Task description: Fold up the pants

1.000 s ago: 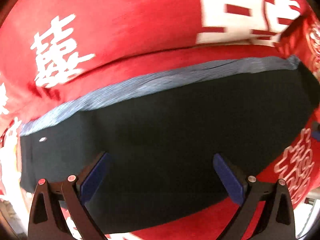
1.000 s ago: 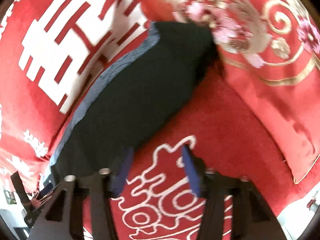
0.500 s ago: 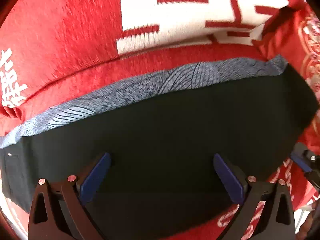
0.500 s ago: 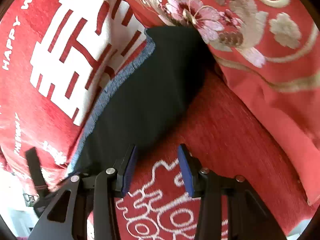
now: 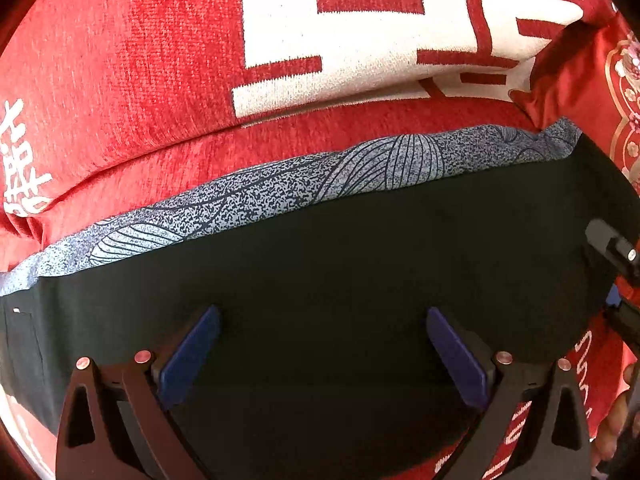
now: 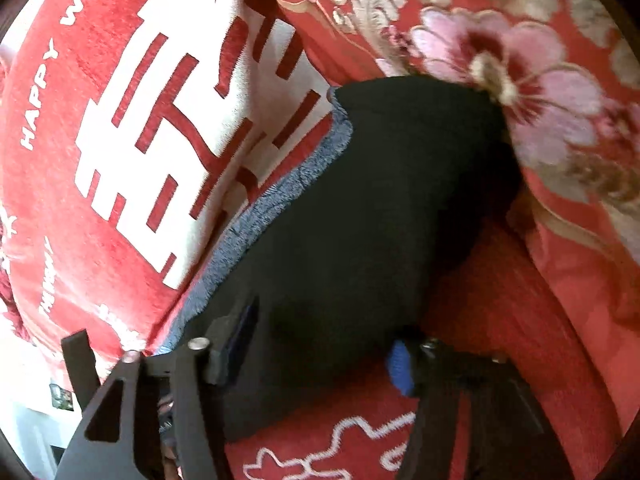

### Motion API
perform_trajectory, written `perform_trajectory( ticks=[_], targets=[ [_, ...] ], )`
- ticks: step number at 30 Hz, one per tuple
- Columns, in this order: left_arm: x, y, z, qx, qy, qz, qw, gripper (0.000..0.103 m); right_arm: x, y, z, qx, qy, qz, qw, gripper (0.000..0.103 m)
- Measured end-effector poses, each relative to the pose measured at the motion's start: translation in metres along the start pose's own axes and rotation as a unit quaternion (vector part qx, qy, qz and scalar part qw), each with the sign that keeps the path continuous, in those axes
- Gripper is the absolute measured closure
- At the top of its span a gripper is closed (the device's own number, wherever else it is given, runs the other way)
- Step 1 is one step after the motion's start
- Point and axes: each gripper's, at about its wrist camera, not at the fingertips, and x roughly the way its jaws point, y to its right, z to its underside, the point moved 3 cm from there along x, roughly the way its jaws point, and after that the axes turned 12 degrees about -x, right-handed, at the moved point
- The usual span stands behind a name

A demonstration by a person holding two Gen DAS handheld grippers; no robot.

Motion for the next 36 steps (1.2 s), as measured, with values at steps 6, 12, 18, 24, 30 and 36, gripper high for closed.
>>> perform_trajectory(
  ticks=[6,12,18,24,30,36],
  targets=[
    [-0.006,-0.002,-0.012,-0.022,-0.029,0.02,0.9991,0.024,0.004,0.0,-0.006,0.028,-0.026,0.01,0.999,0.07],
    [-0.011,0.023,-0.018,-0.023,-0.027,0.071,0.9968,0.025,-0.017,-0.001,-0.007,0.042,-0.012,-0.026,0.999,0.086],
    [-0.002,0.038,-0.008,0.0,0.013,0.049,0.9987,0.022,-0.035,-0.049,-0.018,-0.037,-0.006,-0.028,0.999,0.088],
    [-0.003,0.034,-0.009,0.019,0.005,0.067,0.9976,0.022,-0.044,-0.11,-0.018,-0.15,-0.012,-0.005,0.989,0.089],
    [-0.042,-0.037,-0.01,-0.033,0.0,0.1,0.9944,0.022,-0.044,-0.167,-0.003,-0.239,-0.023,0.012,0.971,0.089],
    [-0.065,-0.145,-0.006,-0.081,0.003,0.063,0.9947,0.022,-0.024,-0.238,0.048,-0.354,-0.061,0.021,0.933,0.088]
  ],
)
